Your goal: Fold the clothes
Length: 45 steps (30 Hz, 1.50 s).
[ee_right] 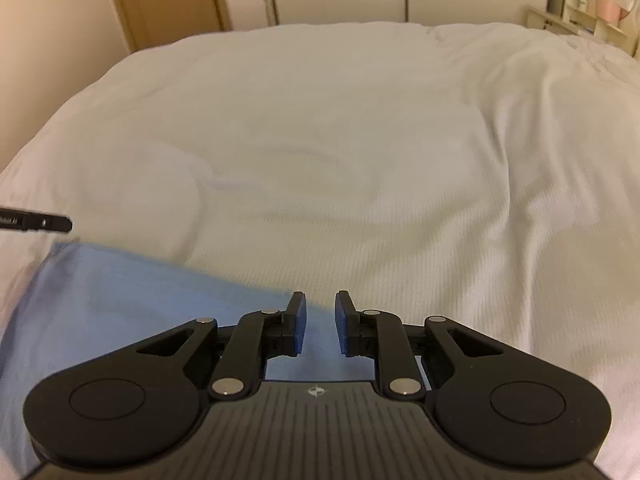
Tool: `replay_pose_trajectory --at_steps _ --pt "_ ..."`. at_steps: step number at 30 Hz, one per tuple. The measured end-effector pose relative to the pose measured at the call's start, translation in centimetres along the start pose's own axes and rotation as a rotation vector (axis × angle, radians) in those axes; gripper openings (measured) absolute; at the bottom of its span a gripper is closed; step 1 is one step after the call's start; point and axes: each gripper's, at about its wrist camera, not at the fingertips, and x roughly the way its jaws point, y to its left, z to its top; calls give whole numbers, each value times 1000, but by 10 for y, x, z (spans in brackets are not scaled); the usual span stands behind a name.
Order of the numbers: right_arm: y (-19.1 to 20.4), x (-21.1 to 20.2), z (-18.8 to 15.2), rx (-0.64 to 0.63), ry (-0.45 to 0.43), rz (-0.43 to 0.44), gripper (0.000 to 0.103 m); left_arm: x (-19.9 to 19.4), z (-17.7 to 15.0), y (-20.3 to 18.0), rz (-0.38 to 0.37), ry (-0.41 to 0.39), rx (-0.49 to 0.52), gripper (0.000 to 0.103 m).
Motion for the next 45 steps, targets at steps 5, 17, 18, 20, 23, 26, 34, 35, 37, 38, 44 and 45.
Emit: replay_pose_trajectory --at_steps 5,17,18,20,23,26,34,35,37,38,44,45 --pt "3 -36 -46 52 84 51 28 -48 -54 6 38 61 -21 25" --pt "37 -116 -164 80 246 18 35 -109 -162 -39 109 176 45 39" --pt "36 -118 -166 86 245 10 35 -109 -166 -46 131 177 74 39" --pt "33 -124 -170 97 243 -6 37 -112 -174 -49 170 182 82 33" --pt "28 -133 -176 114 240 -31 37 -121 -183 -48 239 183 74 12" --pt "23 -141 -182 131 237 -55 37 -137 -187 -27 302 172 26 11" --pt "24 -144 -181 133 218 -66 41 -146 -185 -33 169 142 -47 31" --pt "24 -144 -180 132 217 -67 42 -140 -188 -37 162 157 -46 31" --pt "25 -145 -180 130 213 -68 44 -128 -194 -42 172 183 -36 26" --pt "25 -146 -180 130 212 -69 44 -123 -197 -43 189 191 -27 23" --pt "15 -154 -173 120 200 -79 44 -146 -205 -25 364 192 64 6" --pt "17 -156 -173 101 197 -79 44 -151 -205 -26 388 187 121 6"
